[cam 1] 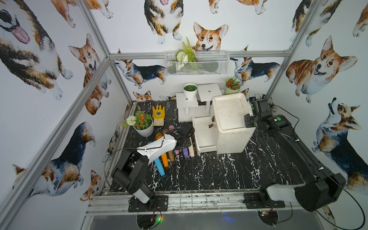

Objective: Take the microphone out of the drawer
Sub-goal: Place the microphone at the center of the board, then close the drawer in the storage box.

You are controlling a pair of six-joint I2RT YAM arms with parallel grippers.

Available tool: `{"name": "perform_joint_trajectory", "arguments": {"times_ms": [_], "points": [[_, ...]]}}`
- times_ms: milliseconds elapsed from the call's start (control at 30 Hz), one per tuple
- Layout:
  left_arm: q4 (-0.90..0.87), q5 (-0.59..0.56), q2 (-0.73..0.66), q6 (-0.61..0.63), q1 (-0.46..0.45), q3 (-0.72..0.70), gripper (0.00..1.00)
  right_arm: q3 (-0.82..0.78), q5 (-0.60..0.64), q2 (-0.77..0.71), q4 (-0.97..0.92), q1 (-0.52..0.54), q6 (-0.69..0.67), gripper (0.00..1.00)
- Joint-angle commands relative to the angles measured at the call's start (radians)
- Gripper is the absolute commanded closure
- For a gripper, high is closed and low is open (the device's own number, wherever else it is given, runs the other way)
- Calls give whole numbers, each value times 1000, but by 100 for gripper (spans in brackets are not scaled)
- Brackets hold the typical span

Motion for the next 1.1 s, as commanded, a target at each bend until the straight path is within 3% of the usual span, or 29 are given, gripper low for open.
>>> {"name": "perform_joint_trajectory", "arguments": {"times_ms": [0, 267, 733, 1067], "points": [[29, -7, -53, 50, 4, 8, 59, -36, -149, 42, -269, 16, -46, 74], [147, 88, -56, 59, 26, 4, 100, -36, -148, 39, -270, 16, -45, 74], [283, 224, 122, 38, 75, 63, 100, -42, -144, 30, -272, 17, -46, 74], [298, 244, 224, 35, 75, 118, 100, -15, -146, 56, -289, 18, -48, 74]]}}
